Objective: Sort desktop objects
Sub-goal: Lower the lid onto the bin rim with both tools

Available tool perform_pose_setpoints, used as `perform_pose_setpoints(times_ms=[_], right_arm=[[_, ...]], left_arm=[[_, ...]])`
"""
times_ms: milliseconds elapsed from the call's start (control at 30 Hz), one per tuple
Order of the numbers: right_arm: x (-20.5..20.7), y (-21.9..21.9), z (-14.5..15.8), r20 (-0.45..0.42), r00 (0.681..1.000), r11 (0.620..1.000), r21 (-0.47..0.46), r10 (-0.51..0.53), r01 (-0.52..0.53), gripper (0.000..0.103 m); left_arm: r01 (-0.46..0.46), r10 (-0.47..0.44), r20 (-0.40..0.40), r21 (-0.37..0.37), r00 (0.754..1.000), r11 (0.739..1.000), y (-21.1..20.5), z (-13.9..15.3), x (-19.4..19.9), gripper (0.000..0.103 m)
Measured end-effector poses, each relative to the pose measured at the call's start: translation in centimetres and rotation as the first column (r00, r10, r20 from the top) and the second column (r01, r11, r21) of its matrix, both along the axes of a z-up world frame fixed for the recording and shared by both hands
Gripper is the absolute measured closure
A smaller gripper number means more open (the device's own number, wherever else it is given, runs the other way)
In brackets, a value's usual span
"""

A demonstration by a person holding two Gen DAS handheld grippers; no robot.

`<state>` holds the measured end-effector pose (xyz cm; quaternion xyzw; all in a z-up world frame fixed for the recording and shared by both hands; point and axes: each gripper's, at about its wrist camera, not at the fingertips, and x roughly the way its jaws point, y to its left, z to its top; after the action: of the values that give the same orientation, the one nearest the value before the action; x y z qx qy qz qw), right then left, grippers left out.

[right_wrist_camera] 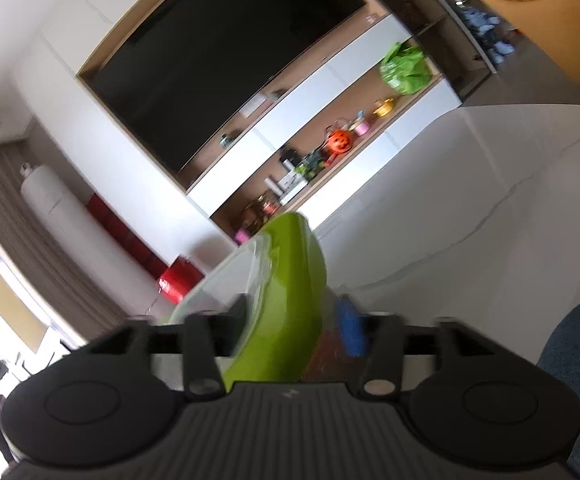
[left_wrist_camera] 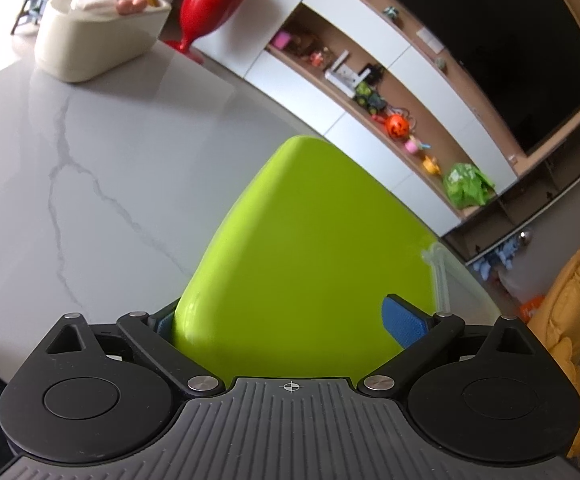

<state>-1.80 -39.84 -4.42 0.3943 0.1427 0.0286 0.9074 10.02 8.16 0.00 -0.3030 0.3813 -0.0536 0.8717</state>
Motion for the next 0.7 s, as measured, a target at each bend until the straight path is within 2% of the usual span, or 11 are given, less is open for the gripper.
perform_pose_setpoints(times_ms=[33, 100, 233, 367, 433, 500, 600, 700], right_arm=[[0.1, -0.2, 0.1, 0.004, 1.0, 1.0, 0.016, -0.007, 0.007, 0.024], [0.6, -0.8, 0.1, 0.002, 1.0, 0.999, 0.041, 0.001, -0.001, 0.025], [2.3, -1.3, -0.1, -0.016, 0.999, 0.998, 0.038, 0.042, -0.041, 0.026], [3.5, -1.1, -1.0, -0.036, 0.995, 0.995, 0.045, 0.094, -0.092, 0.032], [3.5, -1.0, -1.7, -0.029, 0.994, 0.993, 0.06, 0.106, -0.104, 0.039], [3.1, -0.9, -1.9, -0.004, 0.993, 0.99, 0.068, 0.121, -0.121, 0.054], [2.9, -0.7, -1.4, -0.006, 0.992, 0.991, 0.037, 0.127, -0.127, 0.055], [3.0, -0.7, -1.3, -0.014, 0.992, 0.991, 0.046, 0.124, -0.123, 0.055]], left_arm=[[0.004, -0.004, -0.005, 0.006, 1.0, 1.0, 0.0, 0.1, 0.1, 0.004], [0.007, -0.007, -0.014, 0.024, 1.0, 1.0, -0.3, 0.2, 0.2, 0.004], [-0.013, 0.013, -0.021, 0.019, 1.0, 1.0, -0.4, 0.2, -0.2, 0.004], [-0.047, 0.047, -0.009, 0.01, 0.999, 0.999, -0.6, 0.0, -0.8, 0.004], [-0.06, 0.06, 0.008, 0.031, 0.998, 0.998, -0.9, 0.0, -0.9, 0.004], [-0.06, 0.059, 0.018, 0.059, 0.998, 0.996, -1.2, 0.2, -0.8, 0.005], [-0.069, 0.068, 0.03, 0.054, 0.997, 0.996, -0.9, 0.8, -0.3, 0.006], [-0.059, 0.058, 0.032, 0.043, 0.998, 0.997, -0.7, 1.4, 0.9, 0.006]])
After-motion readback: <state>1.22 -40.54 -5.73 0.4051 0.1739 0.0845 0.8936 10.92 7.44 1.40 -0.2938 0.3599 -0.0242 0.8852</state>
